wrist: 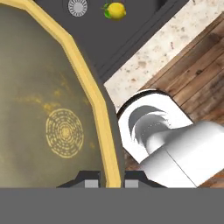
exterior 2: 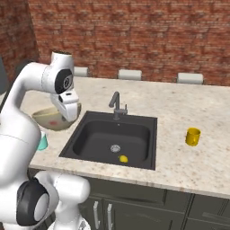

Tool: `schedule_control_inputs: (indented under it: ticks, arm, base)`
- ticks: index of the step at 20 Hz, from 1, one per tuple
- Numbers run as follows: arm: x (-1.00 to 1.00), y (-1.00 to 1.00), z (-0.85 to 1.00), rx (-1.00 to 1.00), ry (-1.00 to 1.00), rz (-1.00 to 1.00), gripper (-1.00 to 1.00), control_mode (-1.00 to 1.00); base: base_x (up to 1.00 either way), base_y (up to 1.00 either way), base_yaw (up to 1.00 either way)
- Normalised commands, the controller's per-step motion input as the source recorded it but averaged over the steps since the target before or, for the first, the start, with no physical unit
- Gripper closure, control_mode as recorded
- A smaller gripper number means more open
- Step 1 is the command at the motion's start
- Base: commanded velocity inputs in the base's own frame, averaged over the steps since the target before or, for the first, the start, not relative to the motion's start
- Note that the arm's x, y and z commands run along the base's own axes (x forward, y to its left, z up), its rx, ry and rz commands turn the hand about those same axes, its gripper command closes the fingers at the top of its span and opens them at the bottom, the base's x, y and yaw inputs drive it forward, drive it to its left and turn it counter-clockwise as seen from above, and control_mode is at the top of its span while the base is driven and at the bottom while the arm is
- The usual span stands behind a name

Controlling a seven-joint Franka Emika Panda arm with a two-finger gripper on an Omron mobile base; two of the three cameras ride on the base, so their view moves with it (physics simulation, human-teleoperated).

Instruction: Clear the mugs and bowl far away from the sink.

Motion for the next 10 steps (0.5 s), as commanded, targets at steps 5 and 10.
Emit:
schedule_control_inputs:
  ticks: [5, 10]
  arm:
    - [-0.84, -0.77, 0.27, 0.01, -0.09, -0.29, 1.00, -1.00]
    - [-0.79, 0.01, -0.01, -0.01, -0.29, -0.46, 1.00, -1.00]
  base:
    - [0.00, 0.00, 0.00]
    - [0.00, 0.00, 0.00]
